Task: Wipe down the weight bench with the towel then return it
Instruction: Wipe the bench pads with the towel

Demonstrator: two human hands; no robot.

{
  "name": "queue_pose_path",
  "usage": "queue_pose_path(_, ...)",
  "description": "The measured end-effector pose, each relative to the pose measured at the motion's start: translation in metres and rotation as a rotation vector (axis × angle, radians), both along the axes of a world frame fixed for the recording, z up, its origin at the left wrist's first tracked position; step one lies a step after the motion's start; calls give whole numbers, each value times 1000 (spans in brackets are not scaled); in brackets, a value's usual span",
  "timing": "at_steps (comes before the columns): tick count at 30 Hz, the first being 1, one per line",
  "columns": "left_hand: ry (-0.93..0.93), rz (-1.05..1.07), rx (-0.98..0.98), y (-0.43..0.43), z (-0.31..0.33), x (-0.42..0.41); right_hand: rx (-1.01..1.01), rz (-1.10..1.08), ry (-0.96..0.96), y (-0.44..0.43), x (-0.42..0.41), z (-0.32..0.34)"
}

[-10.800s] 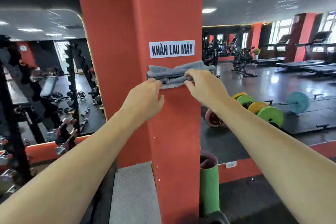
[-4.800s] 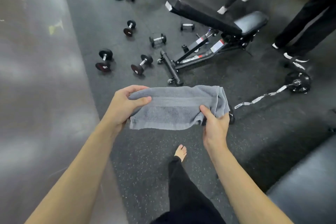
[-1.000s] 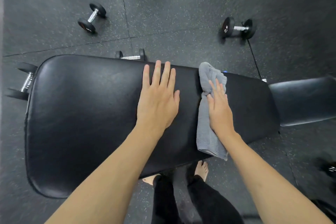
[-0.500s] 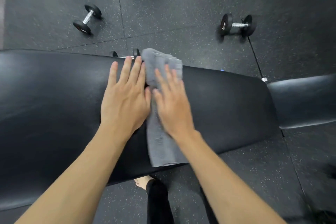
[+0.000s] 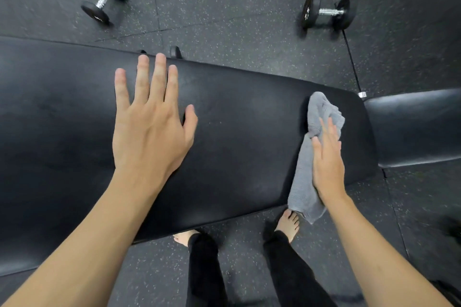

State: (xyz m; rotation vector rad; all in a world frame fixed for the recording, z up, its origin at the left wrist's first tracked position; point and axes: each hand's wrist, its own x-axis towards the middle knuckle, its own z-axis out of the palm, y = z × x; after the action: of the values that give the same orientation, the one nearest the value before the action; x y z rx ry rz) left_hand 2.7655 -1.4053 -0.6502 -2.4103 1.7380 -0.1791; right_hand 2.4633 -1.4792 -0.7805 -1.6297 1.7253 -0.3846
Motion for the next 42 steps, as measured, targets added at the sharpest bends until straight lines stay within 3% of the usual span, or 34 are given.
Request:
queue_pose_path(3,-11,-3,-1,-1,0,-1,-8,-56,-6,17,23,14)
queue_pose_path(9,-7,5,25,-2,3,-4,-280,401,-52,114,129,66)
queue_pose_path(13,83,21,-28,-13,3,-20,-294,484,-70,103,104,55)
queue_pose_path(21,216,-154,104,-75,-42,-123,-92,256,3,6,-33,-25)
queue_pose_path(26,44,-172,189,-84,-77,-146,-4,103,47,-60,-98,-66)
queue_pose_path(31,-1,-179,161,-84,-85,-145,101,-32,71,-94,-123,-81)
queue_pose_path(35,-1,-167,166,-85,-85,-146,92,-37,70,-87,-93,-67)
queue_pose_path(40,19,-179,167,-87,-85,-146,-145,323,-45,-31,6,-20)
queue_pose_path(42,19,-194,159,-85,-85,-145,-171,371,-79,-14,27,-11)
